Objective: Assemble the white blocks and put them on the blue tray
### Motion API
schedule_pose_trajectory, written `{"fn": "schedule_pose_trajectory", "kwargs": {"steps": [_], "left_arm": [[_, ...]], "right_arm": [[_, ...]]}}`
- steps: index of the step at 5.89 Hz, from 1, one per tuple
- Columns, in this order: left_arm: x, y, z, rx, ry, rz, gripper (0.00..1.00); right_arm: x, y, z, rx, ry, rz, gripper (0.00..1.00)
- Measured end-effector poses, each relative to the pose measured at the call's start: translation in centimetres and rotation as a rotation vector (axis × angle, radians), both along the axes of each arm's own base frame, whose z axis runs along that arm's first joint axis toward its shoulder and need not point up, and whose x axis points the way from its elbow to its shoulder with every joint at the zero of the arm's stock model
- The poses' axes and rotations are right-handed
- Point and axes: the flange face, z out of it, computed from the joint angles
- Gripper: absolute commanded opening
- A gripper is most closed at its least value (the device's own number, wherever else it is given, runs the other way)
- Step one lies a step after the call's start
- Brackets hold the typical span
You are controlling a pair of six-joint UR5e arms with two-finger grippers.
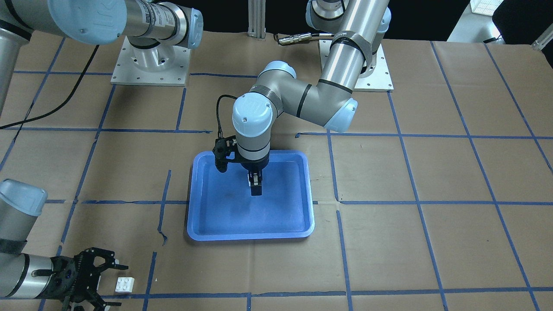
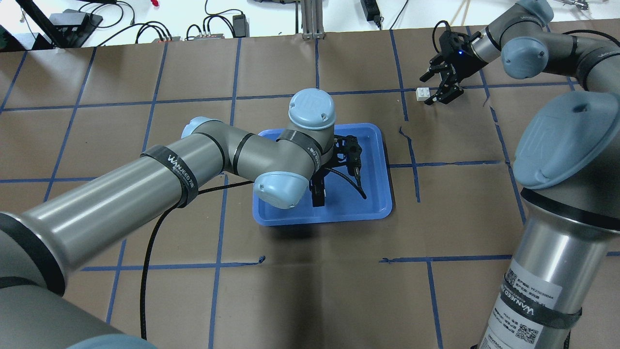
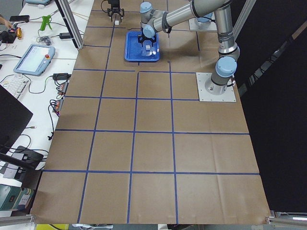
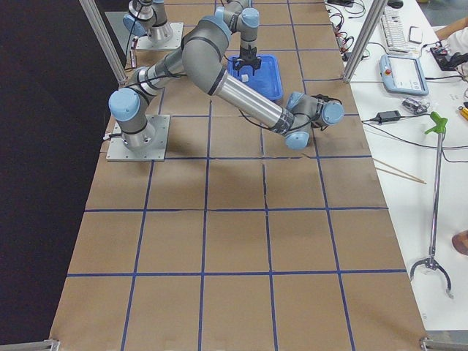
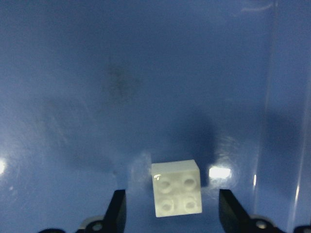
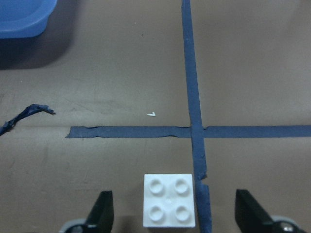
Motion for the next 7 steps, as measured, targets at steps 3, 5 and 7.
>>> {"fn": "schedule_pose_trajectory", "kwargs": {"steps": [3,5,7], "left_arm": [[1.6,0.5,10.8,0.006,-0.005,0.073,0.97],[8.2,3.9,21.9,-0.001,-0.003,0.306,0.97],[16.0,3.9,27.3,-0.039,0.009,0.71,0.99]], "right_arm": [[-0.1,-0.1,0.4,-0.005,0.01,0.002,0.32],[-0.2,-0.3,1.0,-0.015,0.015,0.0,0.32],[-0.2,-0.5,4.8,-0.053,0.032,-0.01,0.32]]}}
